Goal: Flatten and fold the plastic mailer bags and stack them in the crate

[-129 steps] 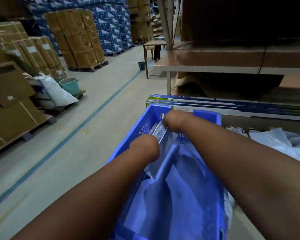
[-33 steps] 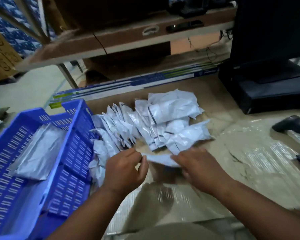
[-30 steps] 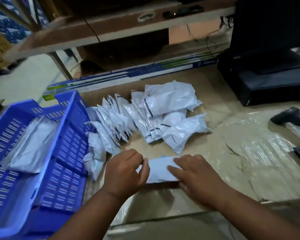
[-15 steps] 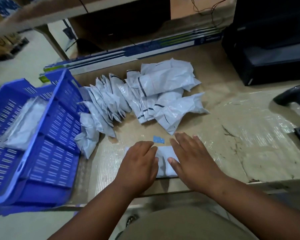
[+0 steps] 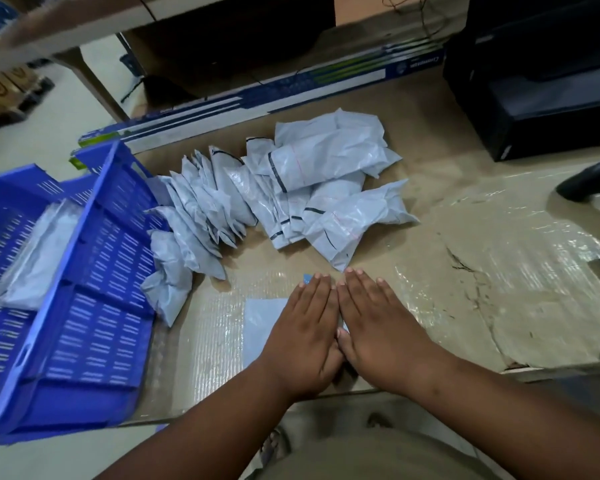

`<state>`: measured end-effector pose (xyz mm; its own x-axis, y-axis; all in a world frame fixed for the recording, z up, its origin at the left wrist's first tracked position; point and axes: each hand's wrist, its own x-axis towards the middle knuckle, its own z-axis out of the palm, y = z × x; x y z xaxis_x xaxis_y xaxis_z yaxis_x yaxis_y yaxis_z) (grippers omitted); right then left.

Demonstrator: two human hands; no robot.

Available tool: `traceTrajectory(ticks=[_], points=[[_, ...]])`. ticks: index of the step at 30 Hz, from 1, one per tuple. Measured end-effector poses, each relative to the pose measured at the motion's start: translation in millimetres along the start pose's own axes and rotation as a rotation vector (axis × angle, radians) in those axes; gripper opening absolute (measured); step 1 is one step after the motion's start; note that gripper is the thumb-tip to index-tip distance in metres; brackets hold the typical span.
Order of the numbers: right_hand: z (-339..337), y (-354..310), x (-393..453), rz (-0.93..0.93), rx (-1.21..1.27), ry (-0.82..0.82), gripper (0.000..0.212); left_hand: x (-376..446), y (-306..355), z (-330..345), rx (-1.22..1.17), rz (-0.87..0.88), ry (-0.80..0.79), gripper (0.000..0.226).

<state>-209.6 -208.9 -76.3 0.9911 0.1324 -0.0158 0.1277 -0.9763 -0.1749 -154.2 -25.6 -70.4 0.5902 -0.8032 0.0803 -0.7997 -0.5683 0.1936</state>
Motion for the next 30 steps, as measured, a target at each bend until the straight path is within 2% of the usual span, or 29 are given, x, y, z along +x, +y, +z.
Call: traceTrajectory(ticks=[4, 10, 13, 15, 17, 19, 20, 23, 26, 28, 30], points=[[1, -3, 2, 0.005, -0.02, -0.005, 0.075, 0, -1, 11, -0.138, -0.05, 0.063, 0.072], [-5, -1, 2, -0.004, 0.008, -0.06, 0.076, -1, -6, 12, -0.196, -0.046, 0.085, 0.068], [-23, -6, 8, 0.01, 0.042, -0.008, 0.072, 0, -7, 12, -0.259, -0.069, 0.085, 0.065], [-38, -17, 15, -0.026, 0.173, 0.096, 0.061, 1, -8, 8, -0.395, -0.085, 0.12, 0.06], [-45, -31, 20, -0.045, 0.524, 0.168, 0.054, 2, -11, 5, -0.582, -0.123, 0.168, 0.051], [-38, -42, 20, -0.001, 0.749, 0.104, 0.054, 3, -16, 0, -0.756, -0.226, 0.162, 0.047], [-31, -45, 19, 0.006, 0.7, 0.079, 0.055, 3, -18, -3, -0.758, -0.253, 0.143, 0.05], [-7, -45, 15, -0.025, 0.286, 0.108, 0.062, -2, -27, -8, -0.409, -0.167, 0.098, 0.056], [-2, -49, 19, 0.022, 0.071, 0.051, 0.066, -18, -38, -6, -0.007, -0.143, 0.047, 0.058], [2, -54, 21, 0.037, 0.027, 0.017, 0.071, -29, -44, -1, 0.094, -0.196, -0.016, 0.062], [5, -56, 23, 0.04, 0.007, -0.008, 0.078, -35, -45, 3, 0.113, -0.218, -0.016, 0.065]])
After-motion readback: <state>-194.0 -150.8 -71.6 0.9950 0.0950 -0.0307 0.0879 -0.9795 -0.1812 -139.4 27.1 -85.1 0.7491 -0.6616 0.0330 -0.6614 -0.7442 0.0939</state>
